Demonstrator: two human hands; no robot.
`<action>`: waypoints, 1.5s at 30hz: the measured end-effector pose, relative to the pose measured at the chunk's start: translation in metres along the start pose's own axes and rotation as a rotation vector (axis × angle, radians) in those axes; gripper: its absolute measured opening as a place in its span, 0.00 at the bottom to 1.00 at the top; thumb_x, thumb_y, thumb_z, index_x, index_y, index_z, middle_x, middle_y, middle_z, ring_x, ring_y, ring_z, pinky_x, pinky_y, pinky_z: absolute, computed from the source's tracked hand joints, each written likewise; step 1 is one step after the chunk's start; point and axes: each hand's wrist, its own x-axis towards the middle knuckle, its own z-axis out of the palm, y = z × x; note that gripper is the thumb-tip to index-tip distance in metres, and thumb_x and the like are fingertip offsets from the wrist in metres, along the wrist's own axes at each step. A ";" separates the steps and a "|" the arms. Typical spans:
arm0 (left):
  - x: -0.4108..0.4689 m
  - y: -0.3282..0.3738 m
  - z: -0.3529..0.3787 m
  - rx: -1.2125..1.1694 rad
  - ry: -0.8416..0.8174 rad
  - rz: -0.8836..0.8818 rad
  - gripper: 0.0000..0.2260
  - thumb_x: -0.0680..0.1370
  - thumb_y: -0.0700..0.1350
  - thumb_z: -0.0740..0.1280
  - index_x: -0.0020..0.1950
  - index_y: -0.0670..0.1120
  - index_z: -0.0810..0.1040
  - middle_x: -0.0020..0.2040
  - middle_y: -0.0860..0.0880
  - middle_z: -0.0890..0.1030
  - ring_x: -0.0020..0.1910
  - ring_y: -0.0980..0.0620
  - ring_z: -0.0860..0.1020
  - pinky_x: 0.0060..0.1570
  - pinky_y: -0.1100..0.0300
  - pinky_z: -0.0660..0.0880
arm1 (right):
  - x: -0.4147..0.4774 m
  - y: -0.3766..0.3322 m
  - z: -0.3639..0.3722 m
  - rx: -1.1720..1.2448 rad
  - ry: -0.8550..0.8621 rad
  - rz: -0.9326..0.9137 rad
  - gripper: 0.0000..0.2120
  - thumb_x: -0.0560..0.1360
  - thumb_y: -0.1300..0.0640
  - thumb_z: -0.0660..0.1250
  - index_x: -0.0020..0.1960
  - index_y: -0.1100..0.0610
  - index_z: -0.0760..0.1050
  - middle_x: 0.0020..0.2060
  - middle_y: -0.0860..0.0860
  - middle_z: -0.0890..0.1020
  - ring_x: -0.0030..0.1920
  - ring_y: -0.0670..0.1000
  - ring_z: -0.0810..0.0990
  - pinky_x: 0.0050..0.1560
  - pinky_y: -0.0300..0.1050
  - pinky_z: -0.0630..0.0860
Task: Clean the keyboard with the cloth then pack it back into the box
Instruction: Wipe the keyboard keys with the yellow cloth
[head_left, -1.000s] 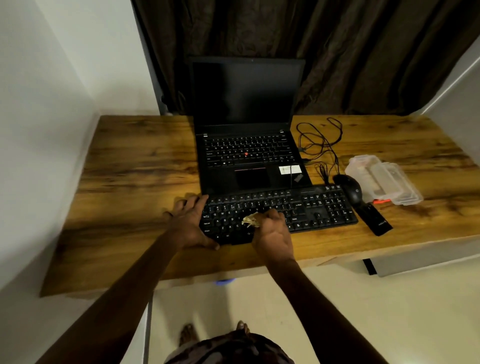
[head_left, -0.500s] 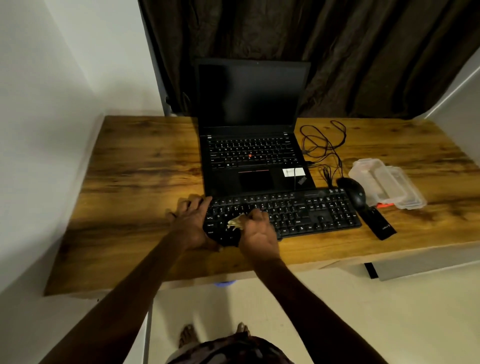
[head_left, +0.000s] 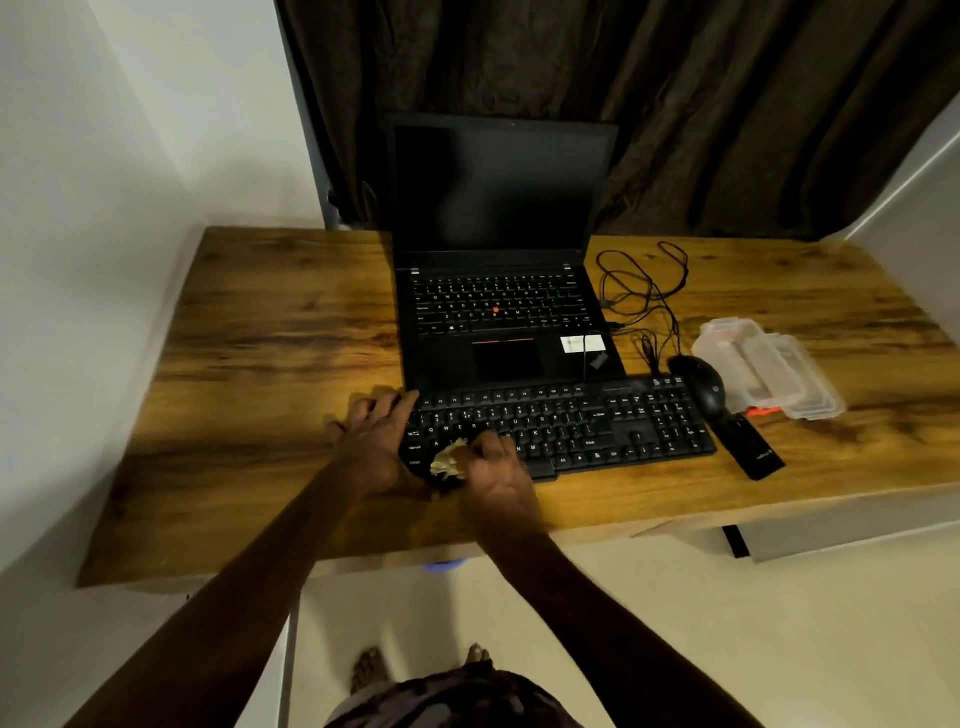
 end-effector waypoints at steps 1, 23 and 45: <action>0.000 -0.001 0.000 -0.008 0.003 0.005 0.65 0.48 0.72 0.77 0.78 0.59 0.48 0.75 0.54 0.56 0.73 0.43 0.56 0.66 0.31 0.59 | -0.001 0.007 -0.001 -0.004 0.023 0.031 0.18 0.79 0.55 0.64 0.68 0.51 0.72 0.67 0.56 0.66 0.67 0.58 0.66 0.64 0.53 0.72; -0.010 -0.019 -0.005 -0.144 -0.024 0.092 0.68 0.52 0.68 0.80 0.81 0.55 0.43 0.80 0.54 0.50 0.77 0.48 0.48 0.71 0.40 0.51 | -0.015 0.012 0.015 0.028 0.197 0.043 0.10 0.75 0.58 0.66 0.54 0.56 0.81 0.54 0.58 0.77 0.52 0.56 0.78 0.45 0.49 0.82; -0.006 -0.018 0.001 0.070 0.033 0.087 0.60 0.62 0.56 0.80 0.81 0.53 0.42 0.79 0.53 0.50 0.76 0.47 0.52 0.64 0.44 0.61 | 0.001 -0.021 0.007 0.191 -0.077 -0.108 0.18 0.78 0.57 0.63 0.67 0.50 0.73 0.66 0.53 0.68 0.66 0.55 0.67 0.65 0.50 0.71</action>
